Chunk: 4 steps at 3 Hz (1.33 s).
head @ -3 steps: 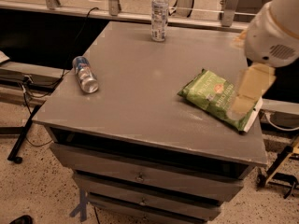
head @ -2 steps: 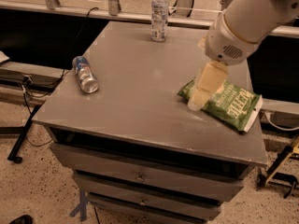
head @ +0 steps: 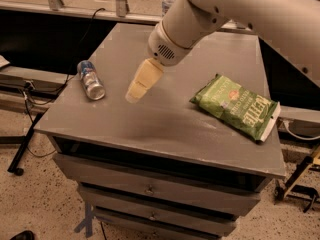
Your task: Move redbull can near blue plastic bottle
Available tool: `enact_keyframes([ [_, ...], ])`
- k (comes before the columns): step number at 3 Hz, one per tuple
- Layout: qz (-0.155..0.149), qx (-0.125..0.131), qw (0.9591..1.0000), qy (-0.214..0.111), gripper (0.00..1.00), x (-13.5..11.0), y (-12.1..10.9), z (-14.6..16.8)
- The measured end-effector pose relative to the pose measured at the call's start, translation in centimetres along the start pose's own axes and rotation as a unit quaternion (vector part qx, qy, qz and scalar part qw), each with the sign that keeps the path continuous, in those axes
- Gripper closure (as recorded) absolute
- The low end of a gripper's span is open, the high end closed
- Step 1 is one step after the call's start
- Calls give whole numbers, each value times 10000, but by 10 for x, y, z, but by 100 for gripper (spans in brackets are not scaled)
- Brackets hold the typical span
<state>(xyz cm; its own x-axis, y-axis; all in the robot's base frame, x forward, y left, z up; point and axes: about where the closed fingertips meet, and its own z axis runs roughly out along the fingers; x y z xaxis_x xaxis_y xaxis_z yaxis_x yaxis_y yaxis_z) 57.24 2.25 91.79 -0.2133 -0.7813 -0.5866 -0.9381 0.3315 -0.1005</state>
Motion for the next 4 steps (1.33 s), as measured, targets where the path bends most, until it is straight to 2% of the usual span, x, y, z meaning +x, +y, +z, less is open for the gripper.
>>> enact_keyframes([
  [1, -1, 0, 10000, 0, 0, 0, 0, 0],
  [2, -4, 13, 9999, -138, 0, -10, 3, 6],
  [3, 20, -32, 9990, -443, 0, -40, 2, 40],
  [4, 168, 35, 9978, -635, 0, -58, -4, 76],
])
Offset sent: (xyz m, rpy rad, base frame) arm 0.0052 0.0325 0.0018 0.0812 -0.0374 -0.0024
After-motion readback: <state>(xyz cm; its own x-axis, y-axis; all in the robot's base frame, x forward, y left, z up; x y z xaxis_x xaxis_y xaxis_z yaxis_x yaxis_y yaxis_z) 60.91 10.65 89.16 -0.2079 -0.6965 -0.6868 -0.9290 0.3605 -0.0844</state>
